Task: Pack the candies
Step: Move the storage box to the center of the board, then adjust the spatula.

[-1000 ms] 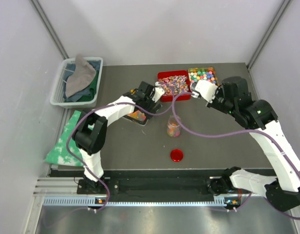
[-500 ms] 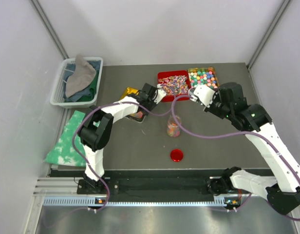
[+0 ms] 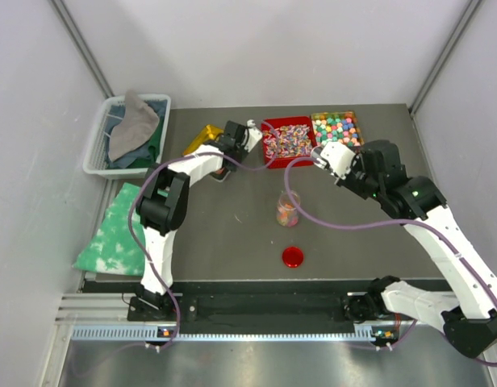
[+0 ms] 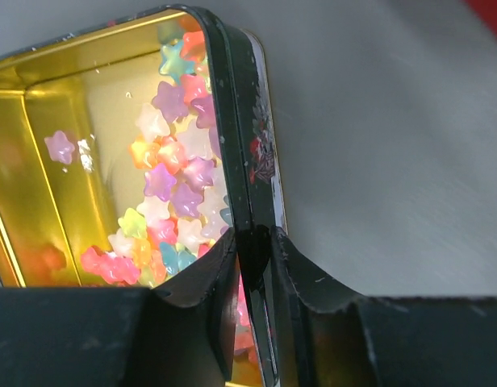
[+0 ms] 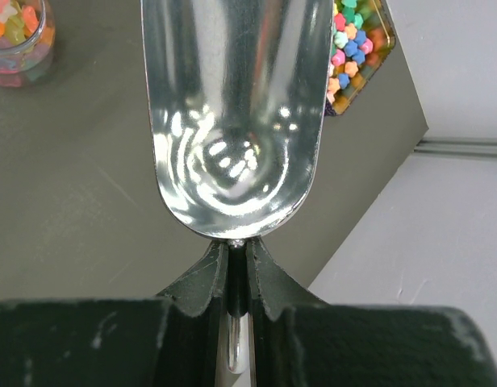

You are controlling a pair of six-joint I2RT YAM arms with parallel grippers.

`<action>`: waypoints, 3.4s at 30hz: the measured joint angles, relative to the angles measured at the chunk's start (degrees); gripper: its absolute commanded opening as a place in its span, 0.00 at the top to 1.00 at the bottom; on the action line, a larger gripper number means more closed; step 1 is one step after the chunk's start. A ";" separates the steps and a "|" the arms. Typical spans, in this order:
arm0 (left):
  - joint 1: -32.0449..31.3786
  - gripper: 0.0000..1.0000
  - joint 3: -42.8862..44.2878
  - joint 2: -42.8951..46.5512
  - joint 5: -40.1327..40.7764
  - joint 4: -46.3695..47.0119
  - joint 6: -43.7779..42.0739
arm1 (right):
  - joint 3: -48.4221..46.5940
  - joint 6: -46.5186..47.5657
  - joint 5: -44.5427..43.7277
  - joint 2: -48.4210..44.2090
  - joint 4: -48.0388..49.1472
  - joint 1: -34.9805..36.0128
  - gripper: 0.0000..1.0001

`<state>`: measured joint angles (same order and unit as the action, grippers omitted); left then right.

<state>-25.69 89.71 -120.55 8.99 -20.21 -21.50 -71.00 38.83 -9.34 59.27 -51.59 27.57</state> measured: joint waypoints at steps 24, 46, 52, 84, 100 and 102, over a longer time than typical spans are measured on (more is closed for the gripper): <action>7.23 0.11 28.00 -11.98 -2.38 -9.46 0.92 | 4.74 -2.93 0.83 1.86 5.49 -0.02 1.00; 2.62 0.09 17.18 13.99 -50.31 -10.14 19.80 | 2.36 -8.02 -4.52 10.78 9.33 9.18 1.00; 0.74 0.10 14.84 11.80 -53.92 -11.19 20.81 | -1.64 -8.09 -6.75 12.09 10.88 10.43 1.00; 0.35 0.44 15.80 10.16 -64.85 -8.35 26.88 | -1.27 -6.25 -11.69 14.36 13.27 16.41 1.00; 0.00 1.00 15.82 9.25 -69.77 -8.04 27.78 | -2.27 -5.35 -13.53 14.27 12.24 18.67 1.00; 0.13 1.00 15.82 9.14 -71.14 -7.96 27.87 | -2.27 -5.33 -13.38 14.08 12.15 18.71 1.00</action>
<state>-25.56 105.54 -111.42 -62.15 -28.16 6.37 -73.28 33.50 -22.72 73.34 -39.44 46.28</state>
